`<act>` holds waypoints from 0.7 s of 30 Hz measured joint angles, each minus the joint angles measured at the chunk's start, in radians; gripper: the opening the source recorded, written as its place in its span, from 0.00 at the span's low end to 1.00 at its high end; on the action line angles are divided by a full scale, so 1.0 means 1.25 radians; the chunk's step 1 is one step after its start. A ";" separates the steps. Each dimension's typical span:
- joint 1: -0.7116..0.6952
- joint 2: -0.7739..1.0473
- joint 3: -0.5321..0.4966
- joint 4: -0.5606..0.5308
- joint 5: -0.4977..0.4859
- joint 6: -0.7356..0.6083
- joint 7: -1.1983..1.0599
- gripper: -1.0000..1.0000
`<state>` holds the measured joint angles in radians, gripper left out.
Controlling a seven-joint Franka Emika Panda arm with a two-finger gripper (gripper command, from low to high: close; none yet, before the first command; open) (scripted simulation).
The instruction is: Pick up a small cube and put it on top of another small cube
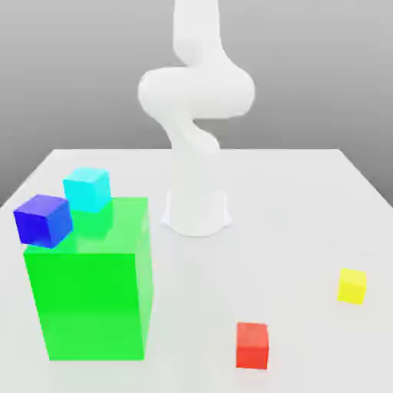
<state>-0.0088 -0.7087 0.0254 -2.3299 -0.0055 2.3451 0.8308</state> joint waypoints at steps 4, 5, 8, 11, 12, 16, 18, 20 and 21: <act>-0.010 0.121 0.034 -0.039 -0.010 0.059 0.042 0.50; -0.012 0.150 0.041 -0.049 -0.012 0.074 0.053 0.50; -0.015 0.237 0.062 -0.077 -0.024 0.117 0.087 0.50; -0.017 0.324 0.081 -0.106 -0.035 0.160 0.120 0.50; -0.017 0.353 0.087 -0.115 -0.039 0.174 0.132 0.50; -0.014 0.469 0.107 -0.153 -0.055 0.231 0.177 0.50; -0.005 0.527 0.112 -0.172 -0.062 0.260 0.199 0.50; 0.008 0.585 0.113 -0.191 -0.065 0.288 0.219 0.50; 0.012 0.614 0.114 -0.201 -0.065 0.303 0.228 0.50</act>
<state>0.0065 0.0584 0.1679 -2.5808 -0.0873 2.7238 1.1152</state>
